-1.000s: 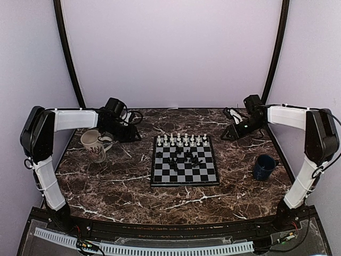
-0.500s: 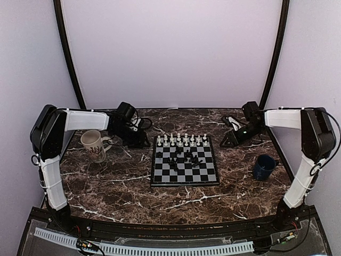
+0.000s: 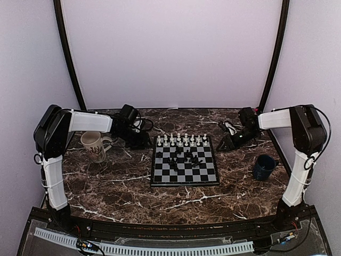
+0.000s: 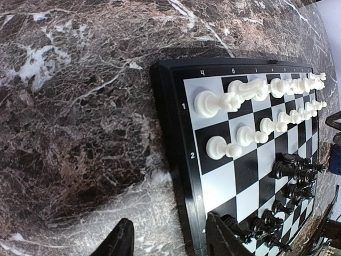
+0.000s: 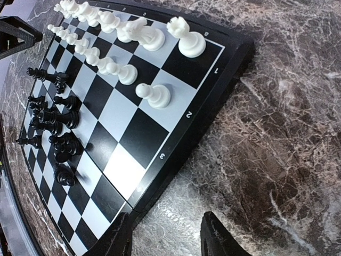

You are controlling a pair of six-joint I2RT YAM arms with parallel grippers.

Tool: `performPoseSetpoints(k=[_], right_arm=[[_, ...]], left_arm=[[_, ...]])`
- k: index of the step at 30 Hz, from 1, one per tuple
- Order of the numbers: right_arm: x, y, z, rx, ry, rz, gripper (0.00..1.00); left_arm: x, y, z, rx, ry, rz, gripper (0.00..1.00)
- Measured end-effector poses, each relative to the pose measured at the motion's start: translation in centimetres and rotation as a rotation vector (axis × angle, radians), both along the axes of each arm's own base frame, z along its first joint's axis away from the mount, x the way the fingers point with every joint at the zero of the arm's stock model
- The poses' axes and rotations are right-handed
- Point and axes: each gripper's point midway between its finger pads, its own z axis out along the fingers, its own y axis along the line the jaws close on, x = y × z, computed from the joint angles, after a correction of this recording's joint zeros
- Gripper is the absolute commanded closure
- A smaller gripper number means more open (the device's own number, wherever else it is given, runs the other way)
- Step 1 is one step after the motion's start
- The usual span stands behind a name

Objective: Set up the chess pieces on the board
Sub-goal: Move the chessboard to the center of the board.

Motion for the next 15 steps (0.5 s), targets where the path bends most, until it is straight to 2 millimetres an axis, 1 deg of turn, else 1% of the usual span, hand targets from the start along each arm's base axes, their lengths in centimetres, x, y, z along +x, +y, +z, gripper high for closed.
performPoseSetpoints(k=[2, 9, 15], right_arm=[[-0.1, 0.1, -0.5, 0.005, 0.015, 0.000, 0.55], [0.1, 0.3, -0.9, 0.015, 0.028, -0.006, 0.55], [0.3, 0.9, -1.9, 0.019, 0.059, 0.003, 0.54]], left_arm=[[0.0, -0.2, -0.3, -0.004, 0.003, 0.003, 0.52], [-0.3, -0.7, -1.8, -0.014, 0.026, 0.007, 0.53], [-0.2, -1.1, -2.0, -0.035, 0.033, 0.010, 0.56]])
